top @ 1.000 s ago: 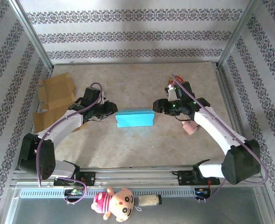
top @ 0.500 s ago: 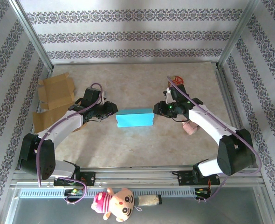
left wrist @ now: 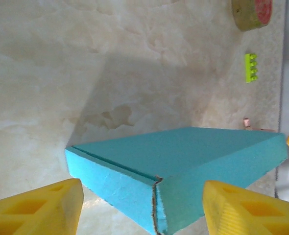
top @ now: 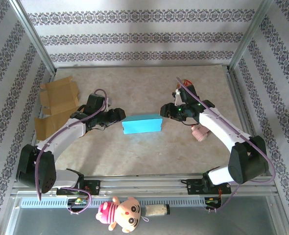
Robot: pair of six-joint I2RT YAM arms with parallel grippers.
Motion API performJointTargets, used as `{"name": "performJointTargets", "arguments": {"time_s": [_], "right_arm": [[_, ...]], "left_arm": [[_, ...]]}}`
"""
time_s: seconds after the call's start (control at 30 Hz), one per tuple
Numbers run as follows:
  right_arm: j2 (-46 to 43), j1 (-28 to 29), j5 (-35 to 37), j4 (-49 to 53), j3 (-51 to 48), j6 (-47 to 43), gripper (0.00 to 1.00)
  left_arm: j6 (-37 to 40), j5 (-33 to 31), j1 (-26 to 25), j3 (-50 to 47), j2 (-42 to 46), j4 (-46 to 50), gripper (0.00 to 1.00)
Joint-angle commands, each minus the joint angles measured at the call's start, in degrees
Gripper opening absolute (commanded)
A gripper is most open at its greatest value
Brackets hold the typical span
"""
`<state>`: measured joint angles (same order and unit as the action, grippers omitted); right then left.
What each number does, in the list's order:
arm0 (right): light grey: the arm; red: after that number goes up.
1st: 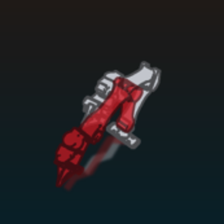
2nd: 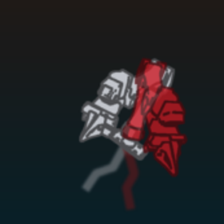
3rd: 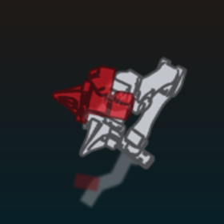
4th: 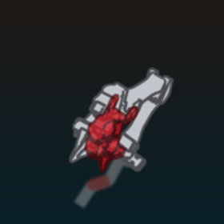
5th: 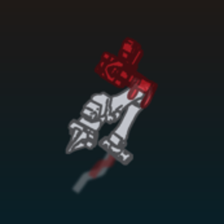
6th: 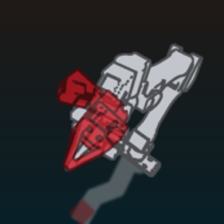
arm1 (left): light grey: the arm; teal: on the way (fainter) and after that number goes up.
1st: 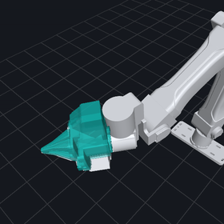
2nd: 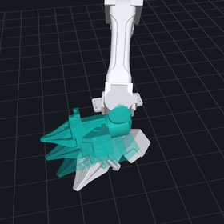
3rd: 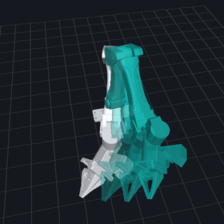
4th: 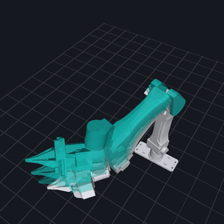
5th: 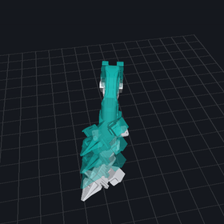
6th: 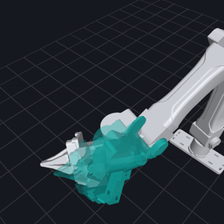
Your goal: Fold the paper box
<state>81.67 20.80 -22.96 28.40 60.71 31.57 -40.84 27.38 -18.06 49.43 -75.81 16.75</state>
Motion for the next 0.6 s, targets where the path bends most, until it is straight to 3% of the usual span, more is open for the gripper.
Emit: {"name": "performJointTargets", "arguments": {"time_s": [0.0, 0.13, 0.27, 0.4, 0.57], "right_arm": [[-0.4, 0.9, -0.8, 0.7, 1.9, 0.5, 0.53], [0.4, 1.1, 0.5, 0.4, 1.1, -0.2, 0.55], [2.2, 2.0, 1.9, 0.5, -1.3, -1.6, 0.53], [3.7, 3.4, 2.5, 0.7, -3.7, -2.8, 0.44], [1.2, 4.5, 2.8, 4.6, -4.7, -3.7, 0.38]], "left_arm": [[-3.0, 2.3, -0.9, -1.8, 1.7, -4.4, 0.66], [-3.6, 2.3, -0.9, -3.4, 2.0, -3.5, 0.63], [-5.7, 3.8, -0.9, -7.1, 1.7, -5.0, 0.49], [-6.3, 5.8, -1.4, -9.7, 0.9, -5.4, 0.35], [-5.1, 5.4, -2.9, -10.1, 3.7, 0.1, 0.29]]}}
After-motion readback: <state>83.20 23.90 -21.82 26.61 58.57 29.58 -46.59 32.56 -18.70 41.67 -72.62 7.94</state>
